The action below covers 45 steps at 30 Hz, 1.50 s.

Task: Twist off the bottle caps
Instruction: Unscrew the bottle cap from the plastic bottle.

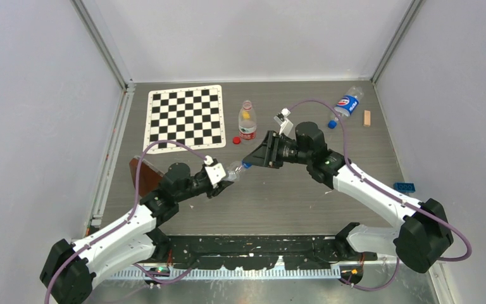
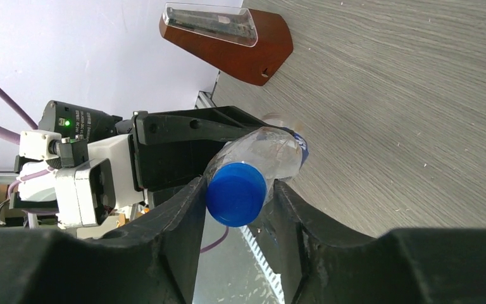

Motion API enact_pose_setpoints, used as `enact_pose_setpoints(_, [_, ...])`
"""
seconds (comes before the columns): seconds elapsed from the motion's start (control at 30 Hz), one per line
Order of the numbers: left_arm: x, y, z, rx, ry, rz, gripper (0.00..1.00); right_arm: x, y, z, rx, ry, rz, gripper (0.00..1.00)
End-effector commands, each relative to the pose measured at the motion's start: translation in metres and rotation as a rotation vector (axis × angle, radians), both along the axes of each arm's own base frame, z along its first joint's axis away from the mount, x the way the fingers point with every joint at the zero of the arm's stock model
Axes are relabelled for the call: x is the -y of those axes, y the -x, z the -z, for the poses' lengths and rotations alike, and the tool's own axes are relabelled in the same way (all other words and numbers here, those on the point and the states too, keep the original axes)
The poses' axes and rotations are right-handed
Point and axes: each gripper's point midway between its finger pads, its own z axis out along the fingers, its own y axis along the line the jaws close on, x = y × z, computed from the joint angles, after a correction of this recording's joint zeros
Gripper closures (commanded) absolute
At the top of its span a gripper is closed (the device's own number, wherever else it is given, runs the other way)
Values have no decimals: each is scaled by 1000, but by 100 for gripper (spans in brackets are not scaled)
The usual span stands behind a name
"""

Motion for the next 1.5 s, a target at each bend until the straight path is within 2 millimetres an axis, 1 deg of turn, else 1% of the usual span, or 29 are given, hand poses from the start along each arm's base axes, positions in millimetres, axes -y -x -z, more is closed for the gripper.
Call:
enact_pose_setpoints(0.0, [6,-5,-28,72,61,3,94,-7,-6,-24,75,-44,-15,56])
enact_pose_setpoints(0.03, [6,-4,-29,72,63,5,94,-8,-6,-23,76,-43,-18,61])
enact_pose_setpoints(0.07, [6,-4,-29,74,66,5,94,-8,-6,-22,80,-40,-22,69])
enact_pose_setpoints(0.13, [6,-4,-29,70,67,6,94,-7,-4,-22,106,-37,-41,76])
enact_pose_setpoints(0.17, [7,-3,-28,63,68,8,94,-7,1,-22,134,-38,-68,78])
enact_pose_setpoints(0.2, [7,-2,-28,43,74,6,94,-6,4,-30,173,-57,-84,80])
enact_pose_setpoints(0.23, [8,-1,-27,20,74,10,94,-5,9,-27,210,-59,-116,82])
enact_pose_setpoints(0.27, [10,3,-27,-1,73,28,94,-5,14,-38,270,-90,-140,83])
enact_pose_setpoints(0.3, [12,5,-26,-22,68,46,94,-3,18,-33,314,-83,-160,84])
enact_pose_setpoints(0.33, [15,9,-26,-46,62,71,95,-1,23,-41,376,-101,-178,85])
enact_pose_setpoints(0.37, [17,14,-26,-72,55,96,95,2,25,-36,438,-80,-196,86])
enact_pose_setpoints(0.43, [22,22,-27,-113,47,154,95,8,33,-36,551,-66,-238,93])
enact_pose_setpoints(0.47, [24,26,-27,-131,48,184,95,11,43,-37,596,-73,-282,94])
enact_pose_setpoints(0.5, [26,30,-28,-149,51,214,95,13,47,-35,673,-58,-321,94])
enact_pose_setpoints(0.53, [28,34,-30,-162,54,241,94,15,60,-35,718,-74,-384,94])
enact_pose_setpoints(0.57, [29,38,-31,-177,55,271,94,18,63,-33,810,-60,-421,95])
enact_pose_setpoints(0.6, [31,43,-32,-190,58,301,94,21,71,-31,908,-58,-470,96])
enact_pose_setpoints(0.63, [32,47,-33,-204,58,328,94,23,74,-29,945,-53,-492,97])
enact_pose_setpoints(0.67, [32,52,-33,-221,54,355,94,26,79,-29,1041,-46,-524,98])
enact_pose_setpoints(0.8, [31,73,-35,-274,41,473,94,32,93,-25,1218,-60,-607,99])
enact_pose_setpoints(0.83, [30,77,-36,-286,42,491,94,32,95,-27,1263,-73,-611,99])
enact_pose_setpoints(0.87, [29,82,-38,-295,51,520,94,32,97,-23,1288,-80,-623,99])
enact_pose_setpoints(0.9, [28,85,-40,-297,59,539,94,32,98,-26,1327,-95,-623,99])
enact_pose_setpoints(0.93, [27,88,-41,-300,67,557,94,32,98,-21,1349,-94,-630,99])
enact_pose_setpoints(1.03, [24,94,-44,-312,78,593,93,31,99,-21,1410,-106,-647,99])
enact_pose_setpoints(1.3, [25,95,-43,-361,74,613,92,32,103,-18,1536,-108,-694,99])
enact_pose_setpoints(1.4, [26,93,-43,-365,71,606,92,34,103,-15,1527,-88,-701,99])
enact_pose_setpoints(1.43, [26,90,-42,-363,67,592,92,34,101,-16,1525,-78,-692,98])
enact_pose_setpoints(1.47, [26,87,-39,-354,61,570,92,34,100,-16,1516,-70,-682,91])
